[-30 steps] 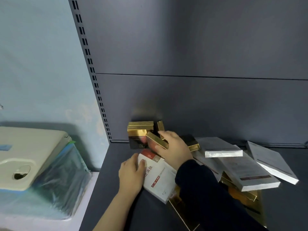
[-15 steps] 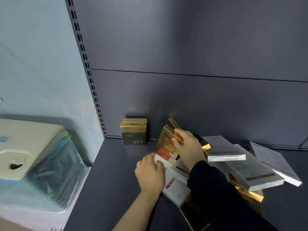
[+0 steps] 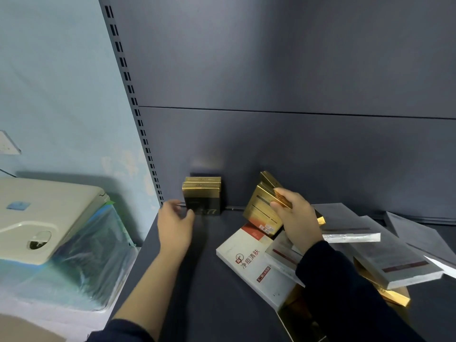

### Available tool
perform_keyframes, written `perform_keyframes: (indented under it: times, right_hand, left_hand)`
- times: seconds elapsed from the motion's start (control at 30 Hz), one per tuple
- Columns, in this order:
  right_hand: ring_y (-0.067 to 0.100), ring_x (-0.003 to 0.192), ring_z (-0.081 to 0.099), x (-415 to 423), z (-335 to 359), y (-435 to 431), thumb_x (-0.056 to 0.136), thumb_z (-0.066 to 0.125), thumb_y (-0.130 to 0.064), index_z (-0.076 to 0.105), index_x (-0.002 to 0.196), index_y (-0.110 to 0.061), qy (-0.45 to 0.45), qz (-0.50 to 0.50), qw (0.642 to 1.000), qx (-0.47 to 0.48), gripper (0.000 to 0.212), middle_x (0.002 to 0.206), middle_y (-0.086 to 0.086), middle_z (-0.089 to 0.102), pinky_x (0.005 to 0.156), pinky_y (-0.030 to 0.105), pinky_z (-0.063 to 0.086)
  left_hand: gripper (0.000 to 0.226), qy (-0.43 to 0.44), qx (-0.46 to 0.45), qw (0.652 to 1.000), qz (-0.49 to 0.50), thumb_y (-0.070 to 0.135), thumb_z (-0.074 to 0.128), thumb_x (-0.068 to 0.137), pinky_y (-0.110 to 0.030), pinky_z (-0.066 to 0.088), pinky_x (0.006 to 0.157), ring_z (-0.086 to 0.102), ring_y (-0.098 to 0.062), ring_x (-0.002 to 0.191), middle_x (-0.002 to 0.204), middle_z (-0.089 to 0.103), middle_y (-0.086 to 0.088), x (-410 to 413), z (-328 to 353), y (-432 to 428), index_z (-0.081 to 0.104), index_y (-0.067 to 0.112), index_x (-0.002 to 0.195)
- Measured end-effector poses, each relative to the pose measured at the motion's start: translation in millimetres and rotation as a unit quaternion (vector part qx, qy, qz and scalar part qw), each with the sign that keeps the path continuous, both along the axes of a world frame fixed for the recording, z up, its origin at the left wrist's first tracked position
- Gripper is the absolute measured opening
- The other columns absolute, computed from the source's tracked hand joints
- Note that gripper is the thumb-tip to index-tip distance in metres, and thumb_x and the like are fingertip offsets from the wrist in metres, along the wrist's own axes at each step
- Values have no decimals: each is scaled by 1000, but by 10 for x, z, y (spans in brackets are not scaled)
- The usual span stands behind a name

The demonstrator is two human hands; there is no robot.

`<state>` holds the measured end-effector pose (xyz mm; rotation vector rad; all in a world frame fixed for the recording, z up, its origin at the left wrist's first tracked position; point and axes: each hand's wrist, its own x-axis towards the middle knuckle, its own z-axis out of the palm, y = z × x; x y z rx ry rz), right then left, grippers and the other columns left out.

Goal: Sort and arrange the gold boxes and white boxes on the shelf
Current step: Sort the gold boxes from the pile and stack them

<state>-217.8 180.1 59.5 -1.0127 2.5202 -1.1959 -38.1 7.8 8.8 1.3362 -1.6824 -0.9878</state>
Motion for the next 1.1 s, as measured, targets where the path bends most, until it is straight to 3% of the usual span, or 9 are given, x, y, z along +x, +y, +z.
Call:
perform_keyframes:
  times: [0.1, 0.17, 0.33, 0.4, 0.53, 0.73, 0.87, 0.97, 1.1]
  right_hand:
    - [18, 125, 50, -2, -17, 19, 96, 51, -38, 49, 135, -25, -3, -8, 1000, 20, 41, 136, -2, 54, 100, 35, 45]
    - [19, 123, 50, -12, -17, 27, 96, 51, -37, 49, 135, -24, -6, -25, 1000, 15, 41, 136, 0, 54, 100, 34, 44]
    - [16, 117, 51, -30, -7, 30, 97, 50, -35, 50, 133, -21, 0, -38, 999, 13, 39, 133, 2, 54, 95, 28, 43]
    - [18, 118, 52, -31, -4, 39, 97, 50, -36, 50, 133, -21, -2, -35, 999, 20, 39, 132, 2, 54, 97, 30, 45]
    - [19, 118, 53, -39, -12, 50, 97, 50, -37, 49, 133, -21, -3, -32, 999, 26, 40, 132, 2, 54, 97, 31, 46]
    - [20, 117, 54, -7, -56, 30, 95, 53, -35, 52, 132, -20, -1, -13, 1000, 26, 40, 130, 3, 55, 99, 36, 47]
    - [20, 116, 54, 22, -56, 35, 95, 53, -36, 53, 131, -20, -3, -15, 1000, 6, 39, 128, 2, 55, 100, 37, 47]
    - [17, 112, 54, 57, -32, 66, 95, 54, -33, 54, 129, -22, -14, -11, 999, -38, 36, 120, -4, 52, 90, 29, 49]
    - [10, 103, 59, 97, 97, 139, 93, 57, -28, 60, 114, -33, -43, 15, 991, -124, 21, 115, -6, 56, 78, 19, 47]
  left_hand:
    - [66, 24, 27, 999, -28, 24, 75, 82, -42, 42, 104, 51, -27, 122, 134, 50, -12, -58, 8, -234, 40, 9, 137]
    - [74, 44, 80, 992, -86, 33, 71, 86, -43, 41, 105, 51, -28, 124, 140, 50, -10, -129, -14, -324, 29, 15, 145]
    - [43, 33, 104, 985, -133, 38, 51, 97, -34, 39, 96, 54, -23, 119, 124, 58, 0, -230, -79, -403, 47, 19, 136]
    - [40, 16, 97, 986, -137, 41, 47, 98, -37, 41, 99, 54, -25, 119, 122, 58, -2, -250, -109, -439, 51, 19, 132]
    - [22, 47, 130, 978, -155, 37, 45, 100, -32, 41, 89, 57, -21, 105, 111, 62, -1, -220, -104, -471, 54, 19, 111]
    - [13, 69, 130, 976, -161, 37, 49, 99, -44, 48, 96, 63, -29, 103, 104, 66, -6, -166, -203, -504, 53, 27, 92]
    - [19, 111, 164, 965, -169, 36, 47, 100, -37, 53, 83, 64, -24, 94, 106, 64, -8, -198, -196, -491, 50, 18, 105]
    - [29, 131, 165, 964, -164, 37, 46, 100, -28, 49, 75, 62, -16, 88, 109, 63, -10, -221, -244, -466, 49, 12, 116]
    - [48, 148, 189, 957, -165, 46, 53, 95, -40, 45, 103, 57, -22, 114, 125, 57, -5, -165, -276, -479, 41, 16, 131]
